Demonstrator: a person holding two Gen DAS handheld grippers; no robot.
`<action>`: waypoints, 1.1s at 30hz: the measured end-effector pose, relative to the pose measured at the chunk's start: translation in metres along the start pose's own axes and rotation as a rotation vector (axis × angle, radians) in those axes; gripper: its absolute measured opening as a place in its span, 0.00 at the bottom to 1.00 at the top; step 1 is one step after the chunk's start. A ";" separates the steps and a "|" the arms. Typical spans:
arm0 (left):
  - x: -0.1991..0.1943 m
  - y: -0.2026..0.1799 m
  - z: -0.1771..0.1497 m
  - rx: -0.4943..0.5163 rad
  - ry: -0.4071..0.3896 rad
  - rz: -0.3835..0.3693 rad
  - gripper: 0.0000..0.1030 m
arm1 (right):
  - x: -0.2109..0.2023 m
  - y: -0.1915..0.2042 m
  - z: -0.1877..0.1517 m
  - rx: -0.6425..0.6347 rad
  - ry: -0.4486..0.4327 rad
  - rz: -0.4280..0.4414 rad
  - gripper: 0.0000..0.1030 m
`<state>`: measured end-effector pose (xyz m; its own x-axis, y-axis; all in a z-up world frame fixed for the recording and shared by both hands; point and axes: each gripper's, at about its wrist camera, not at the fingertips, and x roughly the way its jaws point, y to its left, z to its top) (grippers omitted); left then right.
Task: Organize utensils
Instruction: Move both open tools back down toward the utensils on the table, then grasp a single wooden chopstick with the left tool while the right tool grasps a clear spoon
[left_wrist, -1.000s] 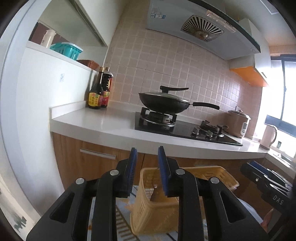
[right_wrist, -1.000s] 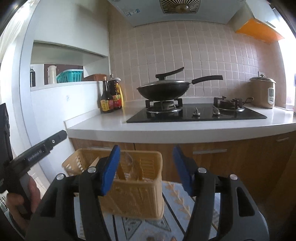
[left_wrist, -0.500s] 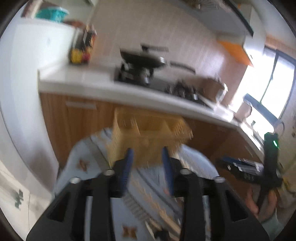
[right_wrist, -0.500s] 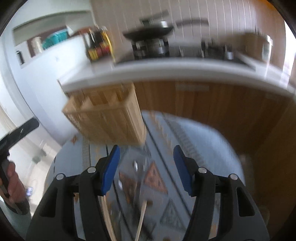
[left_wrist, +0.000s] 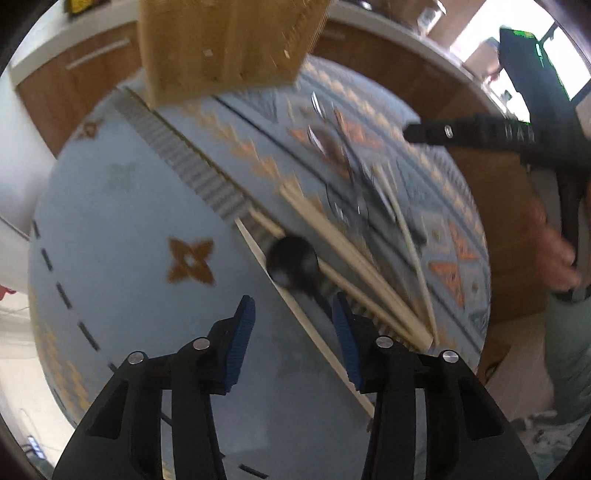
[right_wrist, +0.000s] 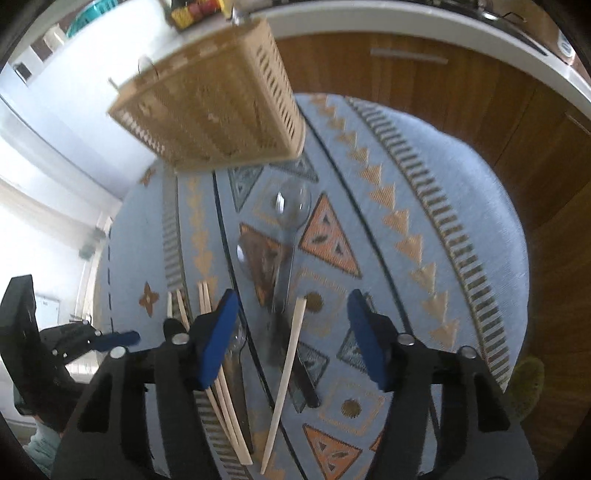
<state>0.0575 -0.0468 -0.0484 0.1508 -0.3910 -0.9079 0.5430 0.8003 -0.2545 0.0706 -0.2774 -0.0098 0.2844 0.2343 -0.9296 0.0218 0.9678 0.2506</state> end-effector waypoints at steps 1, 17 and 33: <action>0.006 -0.003 -0.001 0.006 0.023 0.016 0.40 | 0.003 0.001 -0.001 -0.003 0.011 -0.001 0.52; 0.036 -0.039 -0.008 0.149 0.030 0.286 0.33 | 0.044 0.004 0.052 0.044 0.111 -0.010 0.40; 0.031 -0.034 -0.004 0.194 0.050 0.276 0.07 | 0.088 0.035 0.068 -0.077 0.158 -0.167 0.13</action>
<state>0.0404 -0.0847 -0.0688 0.2762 -0.1452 -0.9501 0.6352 0.7694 0.0671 0.1611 -0.2288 -0.0645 0.1289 0.0760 -0.9887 -0.0187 0.9971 0.0742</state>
